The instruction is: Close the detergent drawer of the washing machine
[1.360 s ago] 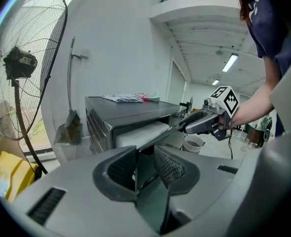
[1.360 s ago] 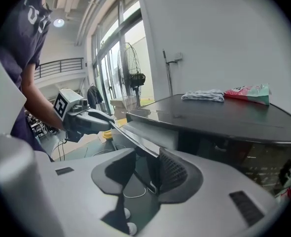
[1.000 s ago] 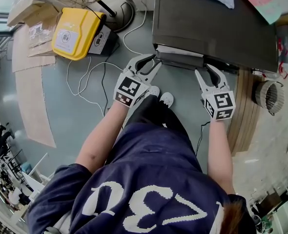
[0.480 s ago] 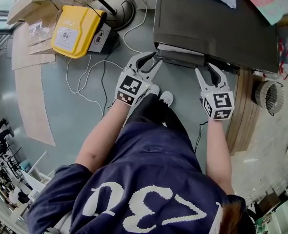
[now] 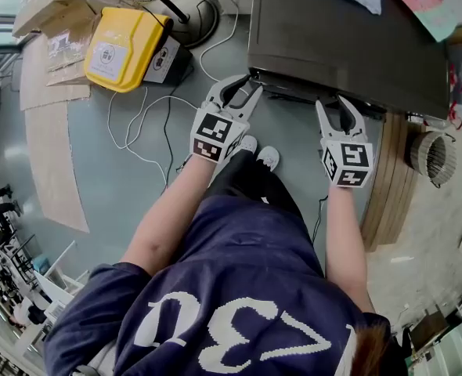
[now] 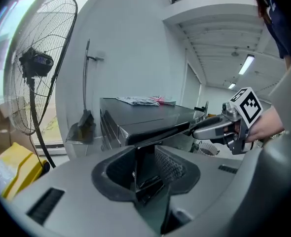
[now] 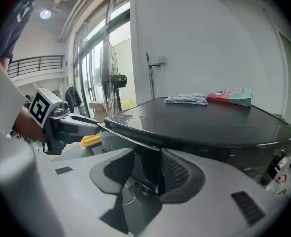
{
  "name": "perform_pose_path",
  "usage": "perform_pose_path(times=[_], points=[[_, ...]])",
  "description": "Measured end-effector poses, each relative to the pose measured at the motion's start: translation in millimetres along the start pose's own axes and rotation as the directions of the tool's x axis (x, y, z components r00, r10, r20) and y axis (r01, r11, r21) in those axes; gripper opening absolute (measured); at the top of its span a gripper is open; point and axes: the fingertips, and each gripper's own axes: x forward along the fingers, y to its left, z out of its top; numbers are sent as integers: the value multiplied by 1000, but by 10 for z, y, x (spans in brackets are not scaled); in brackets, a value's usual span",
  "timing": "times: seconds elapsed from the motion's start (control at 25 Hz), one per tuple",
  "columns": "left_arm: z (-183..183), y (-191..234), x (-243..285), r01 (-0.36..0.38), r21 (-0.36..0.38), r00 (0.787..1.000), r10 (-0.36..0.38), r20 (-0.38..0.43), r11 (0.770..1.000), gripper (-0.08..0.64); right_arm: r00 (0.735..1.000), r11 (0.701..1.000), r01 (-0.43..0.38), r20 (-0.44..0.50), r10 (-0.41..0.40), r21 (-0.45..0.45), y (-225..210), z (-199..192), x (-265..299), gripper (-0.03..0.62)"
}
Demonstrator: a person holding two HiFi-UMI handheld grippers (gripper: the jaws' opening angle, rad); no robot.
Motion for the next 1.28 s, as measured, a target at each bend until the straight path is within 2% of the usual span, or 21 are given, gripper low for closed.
perform_pose_path(times=[0.2,0.32,0.4,0.48,0.68,0.8,1.28], points=[[-7,16,-42,-21,11,1000,22,-9,1000,121,1000,1000,17,6,-17,-18,-3,-32,-81,187],[4,21,-83,-53,46,999,53,-10,998,102,998,999,50,37,-50,-12,-73,23,-182,153],[0,43,-133,-83,50,997,83,-5,995,70,995,997,76,60,-75,-13,-111,71,-249,101],[9,41,-178,-97,41,995,96,5,994,26,994,996,83,73,-81,-17,-117,95,-297,17],[24,-51,-131,-76,65,997,77,-12,995,20,998,999,50,34,-50,3,-38,3,-229,17],[-51,-19,-82,-92,67,995,94,-37,994,20,998,998,56,13,-56,7,-12,-40,-157,17],[-18,44,-19,-116,39,993,117,-31,992,20,996,996,85,12,-86,9,-56,13,-68,15]])
